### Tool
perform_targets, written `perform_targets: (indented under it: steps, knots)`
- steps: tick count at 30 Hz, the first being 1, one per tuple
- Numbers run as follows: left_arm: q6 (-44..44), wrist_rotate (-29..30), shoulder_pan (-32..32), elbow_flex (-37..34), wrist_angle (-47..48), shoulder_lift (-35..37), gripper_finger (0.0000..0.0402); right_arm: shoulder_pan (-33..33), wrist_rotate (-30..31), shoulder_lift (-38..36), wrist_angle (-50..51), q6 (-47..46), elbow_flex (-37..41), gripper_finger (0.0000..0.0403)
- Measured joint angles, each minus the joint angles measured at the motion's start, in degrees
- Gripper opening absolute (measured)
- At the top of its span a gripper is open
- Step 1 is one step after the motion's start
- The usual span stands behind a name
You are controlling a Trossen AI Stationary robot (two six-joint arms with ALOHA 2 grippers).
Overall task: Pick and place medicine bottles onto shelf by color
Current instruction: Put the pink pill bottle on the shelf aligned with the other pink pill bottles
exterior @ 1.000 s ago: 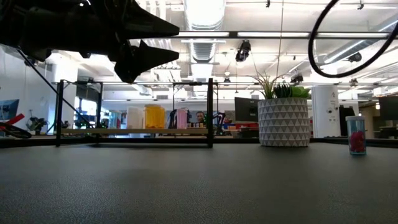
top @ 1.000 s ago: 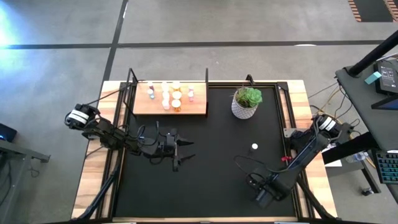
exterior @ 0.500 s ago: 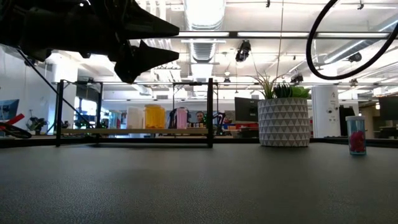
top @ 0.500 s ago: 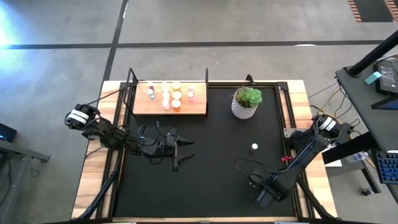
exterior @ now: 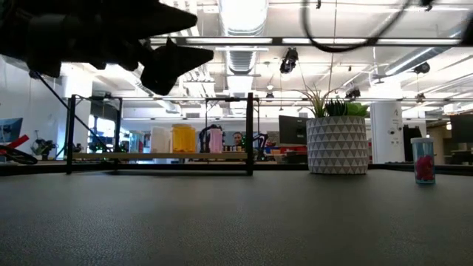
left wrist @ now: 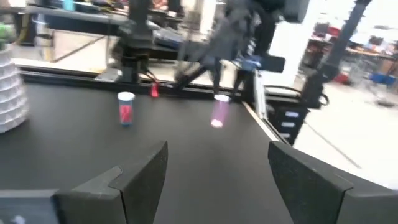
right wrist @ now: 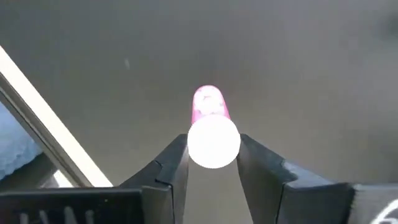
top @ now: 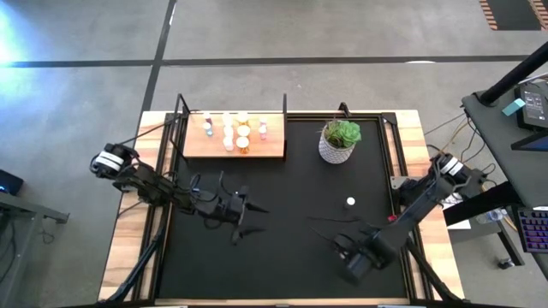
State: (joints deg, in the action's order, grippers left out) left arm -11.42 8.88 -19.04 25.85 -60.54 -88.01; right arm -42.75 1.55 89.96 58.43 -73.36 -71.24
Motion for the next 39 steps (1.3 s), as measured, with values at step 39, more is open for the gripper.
perform_targets:
  steps: [39]
  knots:
    - [14.46, 10.00, 2.48, 11.59, 7.69, -9.02, 0.0255, 29.19, 4.00, 6.99, -10.31, 54.70, -20.34, 0.0119]
